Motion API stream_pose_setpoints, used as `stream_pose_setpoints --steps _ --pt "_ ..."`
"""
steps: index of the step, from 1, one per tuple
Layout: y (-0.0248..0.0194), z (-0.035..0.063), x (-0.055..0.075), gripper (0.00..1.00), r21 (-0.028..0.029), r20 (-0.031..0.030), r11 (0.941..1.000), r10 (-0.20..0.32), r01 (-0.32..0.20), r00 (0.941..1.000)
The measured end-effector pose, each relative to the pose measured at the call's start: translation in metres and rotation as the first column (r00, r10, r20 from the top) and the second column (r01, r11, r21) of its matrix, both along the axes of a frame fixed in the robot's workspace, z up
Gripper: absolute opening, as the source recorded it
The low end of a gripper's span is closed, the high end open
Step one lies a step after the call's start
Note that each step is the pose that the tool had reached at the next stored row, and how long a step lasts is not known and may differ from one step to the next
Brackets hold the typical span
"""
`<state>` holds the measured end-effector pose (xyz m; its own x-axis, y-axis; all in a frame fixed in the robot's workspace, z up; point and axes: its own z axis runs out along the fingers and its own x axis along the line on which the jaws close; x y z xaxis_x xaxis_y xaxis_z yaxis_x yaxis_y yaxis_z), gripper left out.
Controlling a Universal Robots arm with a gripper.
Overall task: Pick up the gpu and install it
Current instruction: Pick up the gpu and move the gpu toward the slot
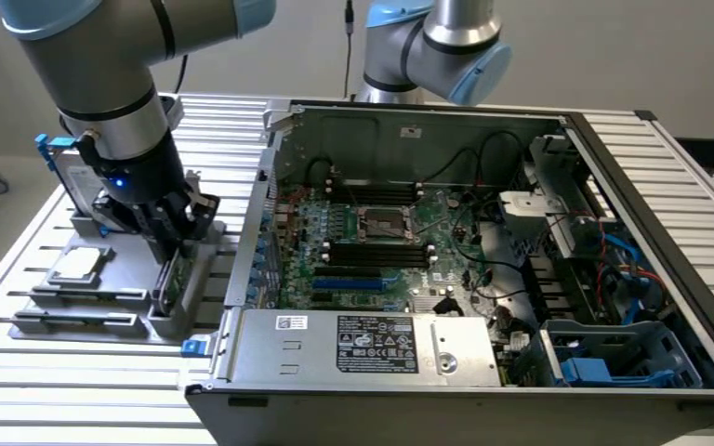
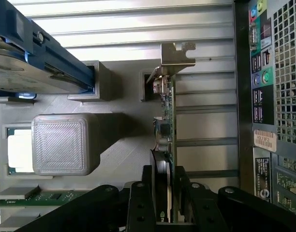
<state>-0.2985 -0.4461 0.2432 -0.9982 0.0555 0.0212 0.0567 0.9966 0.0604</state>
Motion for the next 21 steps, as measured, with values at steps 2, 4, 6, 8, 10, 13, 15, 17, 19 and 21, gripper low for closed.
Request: stream_pose_setpoints --steps 2,4,6,8,10,13,15,17,19,21 --pt "0.0 0.0 0.0 0.27 0.0 0.0003 1.0 0.0 0.0 1.0" --pt "0.0 0.0 0.0 0.27 0.0 0.0003 1.0 0.0 0.0 1.0" --pt "0.0 0.0 0.0 0.27 0.0001 0.0003 1.0 0.0 0.0 1.0" --pt "0.0 -0.0001 0.0 0.27 0.0003 0.0004 1.0 0.0 0.0 1.0" --pt "0.0 0.0 0.0 0.27 0.0034 0.0005 1.0 0.0 0.0 1.0" --pt "0.0 0.0019 0.0 0.27 0.0117 0.0003 0.9999 0.0 0.0 1.0" --pt "0.0 0.0044 0.0 0.27 0.0183 -0.0001 0.9998 0.0 0.0 1.0" --pt "0.0 0.0078 0.0 0.27 0.0241 -0.001 0.9997 0.0 0.0 1.0" --pt "0.0 0.0115 0.0 0.27 0.0288 -0.0019 0.9996 0.0 0.0 1.0" --pt "0.0 0.0155 0.0 0.27 0.0323 -0.0026 0.9995 0.001 -0.001 1.0"
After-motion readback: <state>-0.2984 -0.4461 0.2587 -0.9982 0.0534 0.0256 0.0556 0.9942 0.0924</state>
